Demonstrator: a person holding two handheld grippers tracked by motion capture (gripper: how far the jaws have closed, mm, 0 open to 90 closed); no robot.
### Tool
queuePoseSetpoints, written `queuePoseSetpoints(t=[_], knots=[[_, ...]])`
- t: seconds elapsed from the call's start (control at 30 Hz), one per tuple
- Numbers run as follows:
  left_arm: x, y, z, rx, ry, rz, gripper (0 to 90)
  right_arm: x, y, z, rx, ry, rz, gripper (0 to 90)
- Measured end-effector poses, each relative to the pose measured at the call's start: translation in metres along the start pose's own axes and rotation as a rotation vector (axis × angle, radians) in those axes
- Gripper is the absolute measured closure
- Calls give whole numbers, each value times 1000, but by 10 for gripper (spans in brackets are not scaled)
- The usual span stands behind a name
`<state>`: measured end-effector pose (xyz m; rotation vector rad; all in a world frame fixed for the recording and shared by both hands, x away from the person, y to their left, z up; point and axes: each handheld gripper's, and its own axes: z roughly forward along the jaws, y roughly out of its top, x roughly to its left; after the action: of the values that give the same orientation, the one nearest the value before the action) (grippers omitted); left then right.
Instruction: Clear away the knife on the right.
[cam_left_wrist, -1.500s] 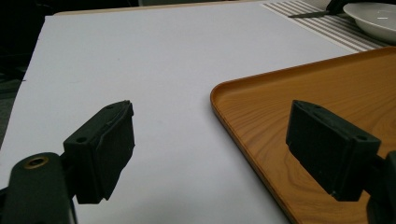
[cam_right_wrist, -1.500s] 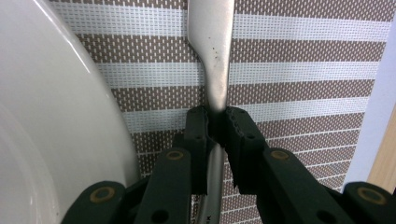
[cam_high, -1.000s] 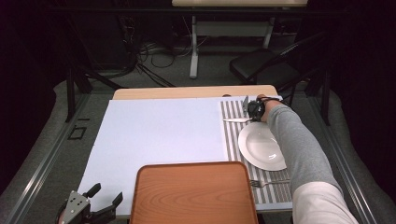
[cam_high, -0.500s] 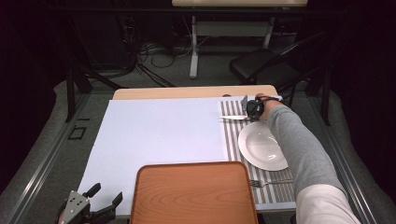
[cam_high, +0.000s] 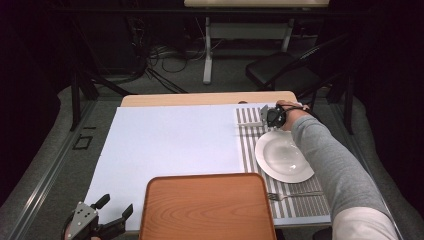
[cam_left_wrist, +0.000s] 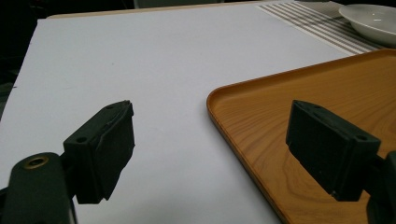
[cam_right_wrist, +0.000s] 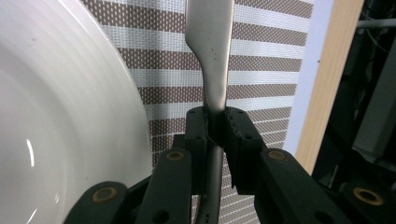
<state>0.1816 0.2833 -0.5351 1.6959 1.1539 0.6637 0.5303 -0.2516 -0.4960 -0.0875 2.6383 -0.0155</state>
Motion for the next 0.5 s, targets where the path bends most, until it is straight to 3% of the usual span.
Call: queuePoseSetpoints(t=[0.07,0.13,0.17,0.2,0.23,0.27,0.3,0.33,0.37,0.4,0.43,0.47,0.5], knots=[[0,1,2,-2,-3,0,155,4,-2,0,-58,-43,1,798],[0,1,2,-4,-5,-1,156,4,-1,-4,-38,-39,-1,798],[1,2,4,-2,-8,0,156,6,0,-12,10,-24,0,798],[1,2,4,-2,-8,0,155,7,0,-14,10,-29,-6,798],[1,3,6,-2,-11,1,156,11,-3,-10,-82,-92,3,798],[1,4,8,-4,-16,1,156,10,0,-21,28,-40,-7,798],[1,4,8,-2,-17,5,155,11,1,-26,74,-29,-18,798],[1,5,10,-5,-22,5,155,14,0,-26,39,-49,-12,798],[1,6,11,-2,-28,9,155,20,-4,-19,-86,-123,6,798],[1,7,13,-2,-28,11,155,17,2,-37,124,-35,-12,798],[1,7,14,-2,-32,13,155,24,-5,-23,-114,-153,16,798],[1,8,15,-4,-34,14,156,30,-8,-15,-259,-241,56,798],[2,9,16,-4,-39,15,156,28,-6,-31,-90,-156,37,798]])
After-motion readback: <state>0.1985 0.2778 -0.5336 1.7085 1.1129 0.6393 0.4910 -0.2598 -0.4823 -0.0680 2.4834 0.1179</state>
